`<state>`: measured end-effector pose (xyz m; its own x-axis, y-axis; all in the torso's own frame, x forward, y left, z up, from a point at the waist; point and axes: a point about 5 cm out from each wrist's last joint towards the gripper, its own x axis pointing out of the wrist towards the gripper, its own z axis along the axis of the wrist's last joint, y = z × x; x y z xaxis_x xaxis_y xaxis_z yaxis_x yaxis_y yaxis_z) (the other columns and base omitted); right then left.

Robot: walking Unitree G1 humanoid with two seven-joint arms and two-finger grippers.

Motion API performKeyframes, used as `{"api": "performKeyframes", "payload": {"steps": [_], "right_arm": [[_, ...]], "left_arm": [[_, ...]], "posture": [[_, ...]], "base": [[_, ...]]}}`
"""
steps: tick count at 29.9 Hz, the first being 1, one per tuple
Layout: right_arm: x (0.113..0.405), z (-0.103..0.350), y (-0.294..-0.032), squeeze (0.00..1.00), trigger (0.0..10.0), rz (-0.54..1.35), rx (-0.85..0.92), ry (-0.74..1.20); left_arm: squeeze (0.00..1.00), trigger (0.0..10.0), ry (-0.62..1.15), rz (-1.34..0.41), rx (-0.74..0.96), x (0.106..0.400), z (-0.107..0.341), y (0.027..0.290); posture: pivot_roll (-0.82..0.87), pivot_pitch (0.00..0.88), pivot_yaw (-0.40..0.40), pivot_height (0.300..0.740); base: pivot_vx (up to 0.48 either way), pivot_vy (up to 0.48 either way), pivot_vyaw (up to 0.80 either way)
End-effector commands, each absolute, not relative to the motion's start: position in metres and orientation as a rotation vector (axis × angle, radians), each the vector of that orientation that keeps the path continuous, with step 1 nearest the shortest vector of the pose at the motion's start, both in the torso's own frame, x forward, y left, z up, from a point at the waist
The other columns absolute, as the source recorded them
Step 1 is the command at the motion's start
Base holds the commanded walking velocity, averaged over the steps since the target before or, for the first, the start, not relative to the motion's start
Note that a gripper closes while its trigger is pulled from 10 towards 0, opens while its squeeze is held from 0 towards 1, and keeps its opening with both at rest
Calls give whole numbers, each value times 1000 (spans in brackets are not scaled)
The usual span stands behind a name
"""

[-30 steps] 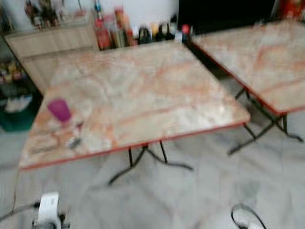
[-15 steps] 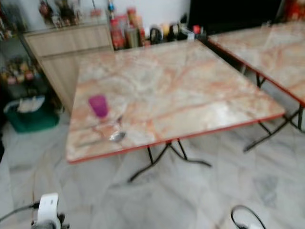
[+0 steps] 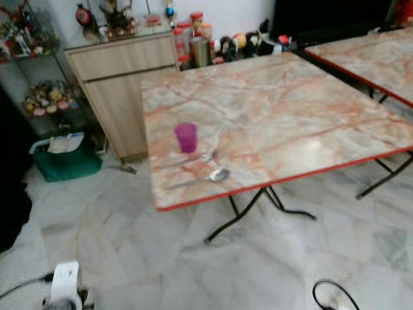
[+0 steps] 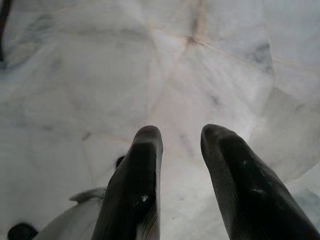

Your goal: Setting the table

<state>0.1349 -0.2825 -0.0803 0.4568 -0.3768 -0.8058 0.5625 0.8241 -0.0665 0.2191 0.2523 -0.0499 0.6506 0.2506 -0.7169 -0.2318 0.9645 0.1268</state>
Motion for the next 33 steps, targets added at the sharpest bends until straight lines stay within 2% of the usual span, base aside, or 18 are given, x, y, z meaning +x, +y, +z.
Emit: {"api": "performKeyframes", "payload": {"steps": [1, 18, 26, 33], "right_arm": [[136, -81, -279, 0, 10000, -581, 231, 929], [137, -81, -279, 0, 10000, -582, 231, 929], [136, -81, -279, 0, 10000, -586, 236, 932], [136, -82, -279, 0, 10000, -586, 239, 936]], "left_arm": [[0, 10000, 852, 286, 36, 210, -54, 257], [0, 10000, 850, 287, 38, 211, -54, 257], [0, 10000, 847, 284, 47, 211, -53, 257], [0, 10000, 847, 284, 48, 211, -53, 257]], "posture": [[-7, 54, 42, 740], [-8, 59, 41, 740], [-8, 60, 41, 740], [-8, 61, 41, 740]], "base": [[0, 480, 0], [0, 464, 0], [0, 0, 0], [0, 0, -787]]}}
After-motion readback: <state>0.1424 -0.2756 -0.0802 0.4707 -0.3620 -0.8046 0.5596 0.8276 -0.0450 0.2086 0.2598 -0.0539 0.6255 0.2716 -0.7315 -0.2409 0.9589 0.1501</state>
